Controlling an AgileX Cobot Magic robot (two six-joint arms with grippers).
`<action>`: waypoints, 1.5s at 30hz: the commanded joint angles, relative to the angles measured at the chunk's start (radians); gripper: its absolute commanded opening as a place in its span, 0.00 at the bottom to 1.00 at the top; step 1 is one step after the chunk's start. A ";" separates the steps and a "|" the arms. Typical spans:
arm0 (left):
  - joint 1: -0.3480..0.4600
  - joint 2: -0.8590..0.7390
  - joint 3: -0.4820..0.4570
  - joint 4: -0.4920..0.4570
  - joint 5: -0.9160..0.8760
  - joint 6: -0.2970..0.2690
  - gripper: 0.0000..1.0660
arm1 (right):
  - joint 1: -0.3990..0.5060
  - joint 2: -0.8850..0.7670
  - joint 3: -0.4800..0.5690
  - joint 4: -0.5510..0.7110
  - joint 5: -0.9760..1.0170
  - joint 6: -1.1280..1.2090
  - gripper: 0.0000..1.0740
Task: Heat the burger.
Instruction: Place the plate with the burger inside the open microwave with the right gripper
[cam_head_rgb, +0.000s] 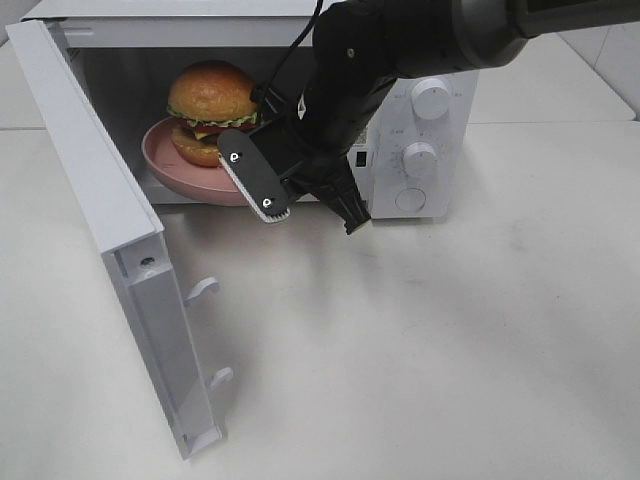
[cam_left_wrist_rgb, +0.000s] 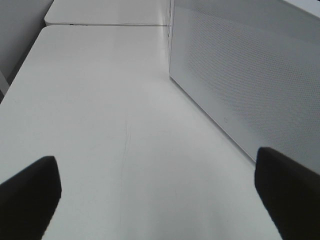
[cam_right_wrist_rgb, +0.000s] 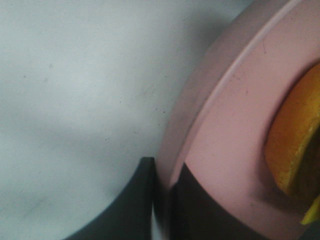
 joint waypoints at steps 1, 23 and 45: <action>-0.003 -0.016 0.002 -0.002 -0.006 -0.003 0.97 | 0.002 0.013 -0.056 -0.011 -0.039 0.032 0.02; -0.003 -0.016 0.002 -0.002 -0.006 -0.003 0.97 | -0.001 0.262 -0.429 -0.105 0.110 0.173 0.03; -0.003 -0.016 0.002 -0.002 -0.006 -0.003 0.97 | -0.002 0.345 -0.519 -0.114 0.056 0.217 0.24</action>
